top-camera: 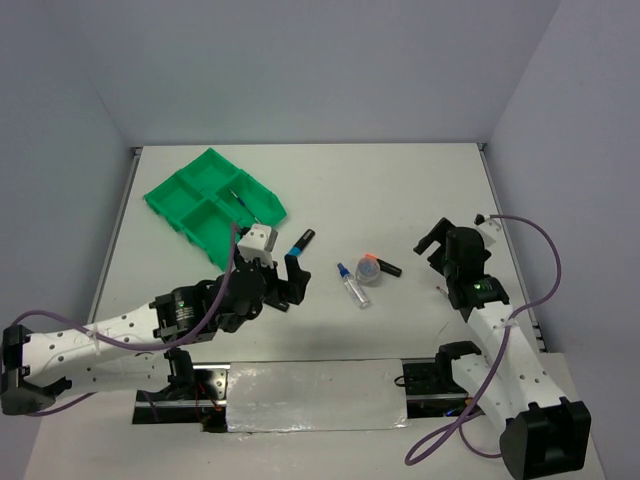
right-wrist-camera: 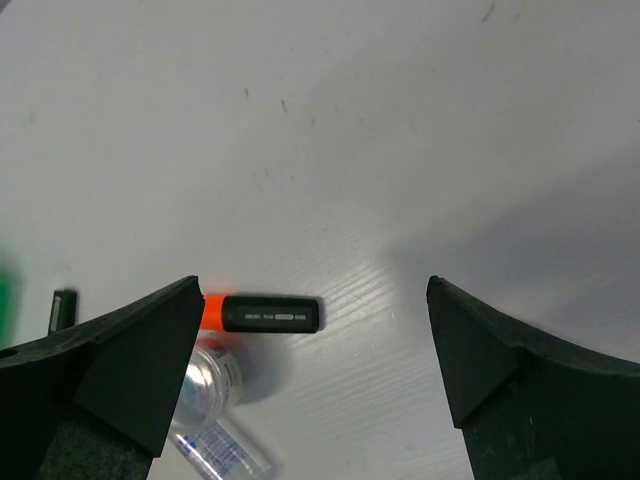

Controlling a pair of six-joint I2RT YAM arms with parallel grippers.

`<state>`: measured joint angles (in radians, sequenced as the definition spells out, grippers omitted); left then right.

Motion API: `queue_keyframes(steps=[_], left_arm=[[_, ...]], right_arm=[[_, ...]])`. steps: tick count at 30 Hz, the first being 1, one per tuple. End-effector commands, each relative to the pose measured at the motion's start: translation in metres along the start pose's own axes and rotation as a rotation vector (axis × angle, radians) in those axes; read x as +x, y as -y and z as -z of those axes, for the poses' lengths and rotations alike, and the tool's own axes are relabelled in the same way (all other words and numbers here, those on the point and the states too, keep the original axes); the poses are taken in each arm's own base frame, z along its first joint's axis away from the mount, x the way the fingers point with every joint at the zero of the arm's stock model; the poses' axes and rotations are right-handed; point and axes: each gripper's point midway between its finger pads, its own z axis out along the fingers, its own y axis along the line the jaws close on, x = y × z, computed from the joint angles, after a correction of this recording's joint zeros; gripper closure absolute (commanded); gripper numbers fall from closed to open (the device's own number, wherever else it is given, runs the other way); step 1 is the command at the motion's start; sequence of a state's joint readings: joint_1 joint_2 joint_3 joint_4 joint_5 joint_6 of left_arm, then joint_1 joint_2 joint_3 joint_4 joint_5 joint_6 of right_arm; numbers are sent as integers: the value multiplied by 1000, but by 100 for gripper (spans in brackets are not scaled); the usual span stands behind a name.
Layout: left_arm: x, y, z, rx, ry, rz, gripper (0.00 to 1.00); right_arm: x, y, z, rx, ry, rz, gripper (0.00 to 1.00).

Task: Sort the stationery into containers
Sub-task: Pick up the pen from the center of the board.

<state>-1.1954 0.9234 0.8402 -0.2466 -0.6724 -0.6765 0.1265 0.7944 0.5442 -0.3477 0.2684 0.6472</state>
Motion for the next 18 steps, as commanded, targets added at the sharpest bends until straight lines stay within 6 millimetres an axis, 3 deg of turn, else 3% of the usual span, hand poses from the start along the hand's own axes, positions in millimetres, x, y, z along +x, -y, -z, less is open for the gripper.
queue_keyframes(steps=[1, 5, 7, 11, 12, 16, 18], left_arm=[[-17, -11, 18, -48, 4, 70, 4], [-21, -36, 36, -182, -58, 67, 1], [-27, -67, 54, -320, -72, 16, 1], [-29, -110, 78, -440, -72, -17, 1], [-31, -110, 79, -426, -51, -11, 1], [-30, -106, 86, -321, -35, 11, 1], [-25, -114, 91, -334, -29, 41, 1]], right_arm=[[-27, 12, 7, 92, 119, -84, 0], [-32, 8, 8, 86, 69, 103, 0], [-31, -2, 8, 21, 29, 253, 0], [-4, -15, 7, -59, -208, 425, 2], [9, -6, 3, -20, -290, 469, 3], [14, -1, -14, 16, -367, 582, 3], [16, -2, -17, 1, -403, 642, 2]])
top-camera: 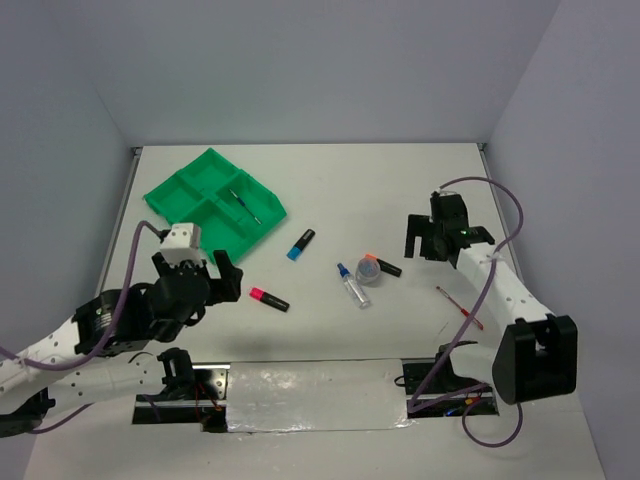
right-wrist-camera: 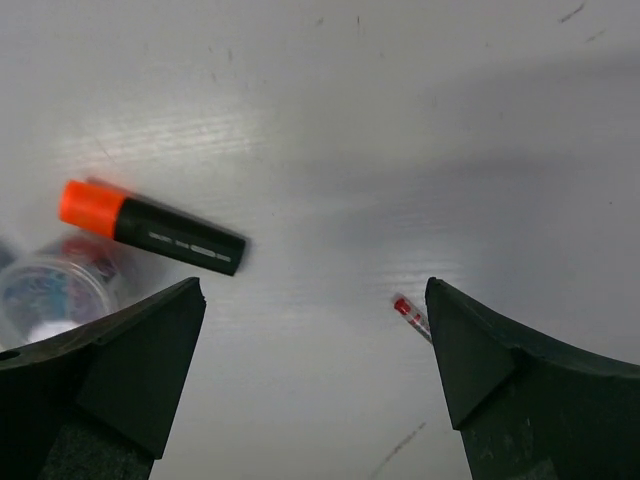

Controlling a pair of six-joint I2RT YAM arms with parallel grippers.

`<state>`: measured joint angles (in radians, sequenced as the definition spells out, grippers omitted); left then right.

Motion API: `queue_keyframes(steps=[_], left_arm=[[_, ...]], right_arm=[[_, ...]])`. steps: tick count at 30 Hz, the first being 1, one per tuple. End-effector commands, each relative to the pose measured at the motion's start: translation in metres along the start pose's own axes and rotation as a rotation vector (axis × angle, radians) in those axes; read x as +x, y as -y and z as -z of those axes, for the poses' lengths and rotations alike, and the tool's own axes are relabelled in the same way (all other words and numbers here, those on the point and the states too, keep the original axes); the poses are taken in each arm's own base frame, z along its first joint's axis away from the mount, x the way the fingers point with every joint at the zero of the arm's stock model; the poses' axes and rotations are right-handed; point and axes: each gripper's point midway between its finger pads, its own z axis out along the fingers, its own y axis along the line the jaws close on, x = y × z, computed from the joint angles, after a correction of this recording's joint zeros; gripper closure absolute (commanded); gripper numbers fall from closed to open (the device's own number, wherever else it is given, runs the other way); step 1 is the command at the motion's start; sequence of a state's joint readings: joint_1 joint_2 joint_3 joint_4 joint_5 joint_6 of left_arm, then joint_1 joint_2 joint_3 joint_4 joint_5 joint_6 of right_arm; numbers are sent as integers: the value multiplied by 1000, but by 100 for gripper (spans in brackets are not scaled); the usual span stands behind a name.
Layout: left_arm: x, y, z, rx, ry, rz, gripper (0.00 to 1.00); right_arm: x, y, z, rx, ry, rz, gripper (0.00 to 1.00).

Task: Sort the stationery into containers
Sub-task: Pick up the pen from the center of the board.

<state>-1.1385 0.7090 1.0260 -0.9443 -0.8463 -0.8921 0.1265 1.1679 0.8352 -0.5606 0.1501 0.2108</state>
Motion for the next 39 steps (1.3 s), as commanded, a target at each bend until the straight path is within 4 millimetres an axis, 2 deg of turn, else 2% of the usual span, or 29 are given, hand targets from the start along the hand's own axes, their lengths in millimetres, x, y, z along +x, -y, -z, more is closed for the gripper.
queue_keyframes(steps=[1, 4, 8, 10, 13, 15, 19, 22, 23, 27, 29, 32, 36, 39], left_arm=[[3, -13, 4, -13, 4, 3, 1], [11, -19, 4, -39, -15, -6, 1], [13, -10, 3, -2, -30, -26, 1], [15, -6, 4, 23, -41, -36, 1], [13, -4, 7, 54, -33, -16, 1], [13, -4, 7, 61, -29, -7, 1], [12, -7, 10, 63, -22, 3, 1], [12, -9, 10, 49, -20, 4, 1], [12, -10, 11, 48, -20, 3, 1], [12, -9, 13, 61, -18, 2, 1], [11, -11, 14, 59, -15, 1, 1], [10, -12, 18, 63, -7, 10, 1], [9, -14, 21, 74, 0, 16, 1], [8, -14, 22, 78, 5, 19, 1]], right_arm=[[9, 2, 0, -2, -94, 175, 2], [8, 15, 3, 43, -95, 292, 1], [13, 7, 1, -42, -80, 397, 1], [11, 14, 1, -28, -94, 489, 1], [28, 30, -6, -23, -221, 622, 1], [52, 40, -11, -47, -304, 701, 2], [68, 34, -9, -180, -317, 708, 2], [76, 45, -2, -175, -384, 738, 1], [84, 50, 3, -191, -427, 731, 1], [105, 51, -2, -232, -507, 737, 4], [110, 52, -5, -241, -520, 752, 5], [106, 62, -6, -216, -511, 723, 7], [114, 71, -10, -204, -552, 742, 18], [116, 77, -17, -188, -597, 754, 22]])
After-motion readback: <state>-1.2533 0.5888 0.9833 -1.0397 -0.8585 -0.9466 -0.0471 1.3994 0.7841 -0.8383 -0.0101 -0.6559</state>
